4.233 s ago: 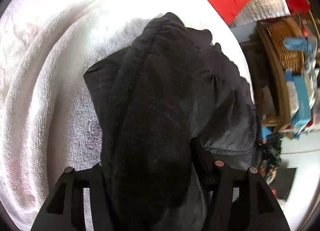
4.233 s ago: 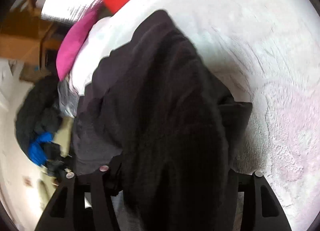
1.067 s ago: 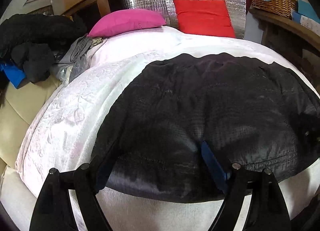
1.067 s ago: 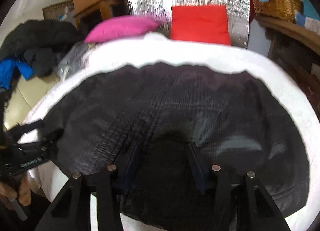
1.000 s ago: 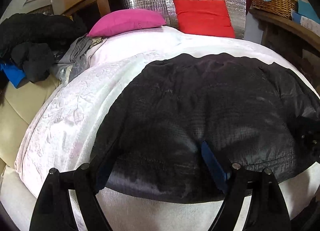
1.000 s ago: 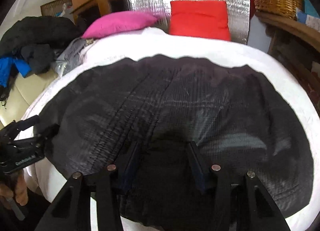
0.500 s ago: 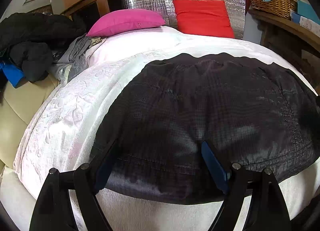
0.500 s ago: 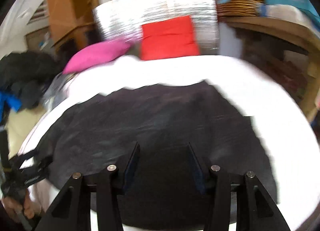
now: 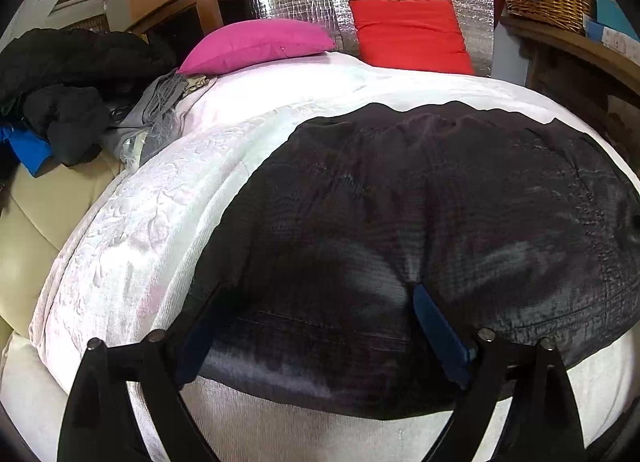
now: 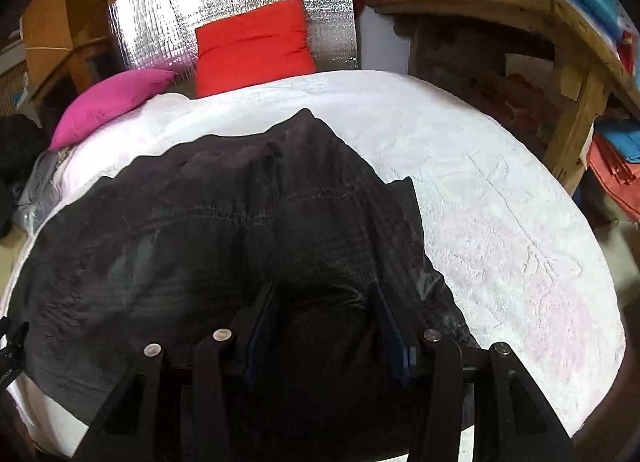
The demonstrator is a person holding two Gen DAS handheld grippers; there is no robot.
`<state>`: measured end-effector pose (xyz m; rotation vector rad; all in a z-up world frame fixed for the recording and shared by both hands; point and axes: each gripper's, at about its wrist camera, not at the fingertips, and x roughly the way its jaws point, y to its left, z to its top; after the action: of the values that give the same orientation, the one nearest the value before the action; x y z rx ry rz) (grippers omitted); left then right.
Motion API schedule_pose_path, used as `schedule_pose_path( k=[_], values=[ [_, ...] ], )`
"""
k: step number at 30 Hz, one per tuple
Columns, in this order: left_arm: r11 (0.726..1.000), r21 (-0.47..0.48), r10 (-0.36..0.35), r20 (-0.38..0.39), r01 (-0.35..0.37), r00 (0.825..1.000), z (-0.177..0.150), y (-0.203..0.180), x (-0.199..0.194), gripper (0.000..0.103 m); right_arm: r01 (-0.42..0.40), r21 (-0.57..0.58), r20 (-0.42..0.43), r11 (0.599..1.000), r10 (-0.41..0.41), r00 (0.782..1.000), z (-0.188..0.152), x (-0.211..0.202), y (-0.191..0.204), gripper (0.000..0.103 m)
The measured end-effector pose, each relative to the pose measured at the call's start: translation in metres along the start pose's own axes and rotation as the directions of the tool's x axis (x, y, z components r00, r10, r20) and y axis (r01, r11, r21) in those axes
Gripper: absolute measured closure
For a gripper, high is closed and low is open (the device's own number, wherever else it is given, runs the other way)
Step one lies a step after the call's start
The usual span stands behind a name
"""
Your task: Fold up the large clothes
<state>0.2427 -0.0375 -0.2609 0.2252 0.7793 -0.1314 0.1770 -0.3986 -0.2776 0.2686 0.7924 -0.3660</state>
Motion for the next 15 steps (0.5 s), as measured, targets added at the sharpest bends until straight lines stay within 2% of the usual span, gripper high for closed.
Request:
schedule_pose_path(
  k=[2,6,11,15],
  values=[
    [1.000,-0.016,0.007,-0.003,-0.007,1.000,-0.001,0.003,0.004,0.000,0.026,-0.030,0.015,0.999,-0.026,1.000,-0.002,0.001,0.004,0.048],
    [0.998,-0.058,-0.029,-0.018,0.028,0.999,-0.001,0.010,0.008,0.000,0.075,-0.065,0.045,0.995,-0.072,0.996,-0.008,0.003,0.012,0.047],
    [0.999,-0.051,-0.009,0.000,0.009,1.000,-0.002,0.007,0.006,0.000,0.099,-0.072,0.046,0.992,-0.096,0.994,-0.006,0.002,0.016,0.047],
    [0.997,-0.076,-0.031,-0.011,0.030,0.999,0.000,0.011,0.006,0.000,0.095,-0.070,0.043,0.993,-0.092,0.995,-0.006,0.001,0.015,0.047]
  ],
)
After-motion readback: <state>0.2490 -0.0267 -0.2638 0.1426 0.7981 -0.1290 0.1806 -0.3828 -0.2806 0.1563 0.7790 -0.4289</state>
